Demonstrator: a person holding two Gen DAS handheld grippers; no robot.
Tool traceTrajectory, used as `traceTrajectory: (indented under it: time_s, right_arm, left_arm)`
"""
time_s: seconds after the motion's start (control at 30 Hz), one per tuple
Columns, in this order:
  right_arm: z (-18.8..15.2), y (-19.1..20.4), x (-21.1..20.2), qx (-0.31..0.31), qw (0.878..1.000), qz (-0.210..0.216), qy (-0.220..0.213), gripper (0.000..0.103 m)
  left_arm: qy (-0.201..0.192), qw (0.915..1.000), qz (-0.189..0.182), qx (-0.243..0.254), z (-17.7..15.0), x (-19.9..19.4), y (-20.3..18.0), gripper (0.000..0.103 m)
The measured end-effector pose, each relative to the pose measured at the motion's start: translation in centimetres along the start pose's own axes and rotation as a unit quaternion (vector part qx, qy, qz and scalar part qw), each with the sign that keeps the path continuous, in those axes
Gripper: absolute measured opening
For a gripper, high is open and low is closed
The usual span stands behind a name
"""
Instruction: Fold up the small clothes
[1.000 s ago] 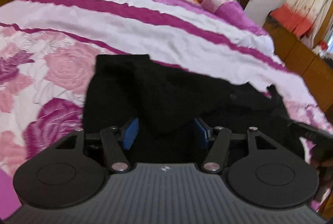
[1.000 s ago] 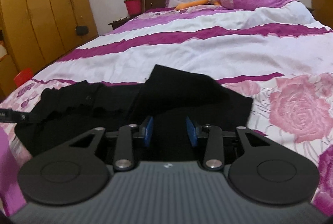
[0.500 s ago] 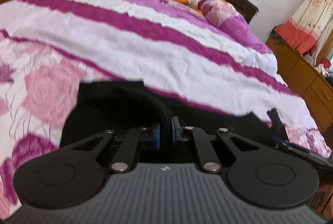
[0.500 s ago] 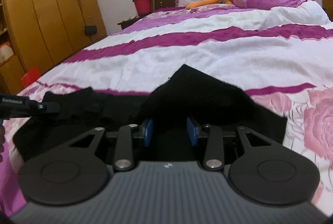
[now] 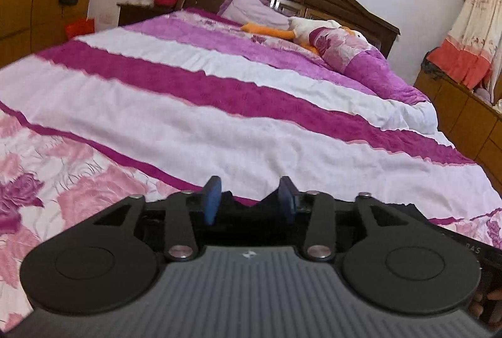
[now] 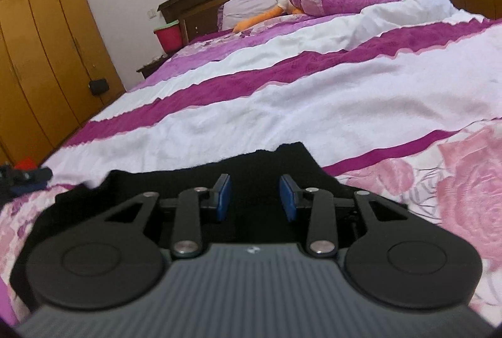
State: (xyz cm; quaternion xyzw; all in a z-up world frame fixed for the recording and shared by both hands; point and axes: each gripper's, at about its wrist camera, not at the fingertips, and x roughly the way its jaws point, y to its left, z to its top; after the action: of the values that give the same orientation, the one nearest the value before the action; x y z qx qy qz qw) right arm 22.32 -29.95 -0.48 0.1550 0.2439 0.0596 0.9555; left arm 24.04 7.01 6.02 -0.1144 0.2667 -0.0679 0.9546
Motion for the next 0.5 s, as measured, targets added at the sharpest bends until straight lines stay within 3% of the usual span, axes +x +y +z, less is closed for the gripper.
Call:
traceTrajectory:
  time_s: [0.2,0.33,0.5]
  right_arm:
    - [-0.5,1.2,-2.3,-0.025,0.999,0.019,-0.002,0.039]
    - [-1.5,2.1,-2.4,-0.055,0.998,0.013,0.006,0.039]
    - [-2.9,1.6,-0.6,-0.078,0.996,-0.037,0.019,0.037]
  left_arm:
    - [0.016,0.9991,-0.033,0.019,-2.1,-1.0,-0.7,0.049]
    - [0.047,0.9954,-0.065,0.053,-4.3,-0.2,-1.6,0.049]
    - [0.061,0.9948,-0.028,0.077,-5.5,3.5,-1.4,0.049]
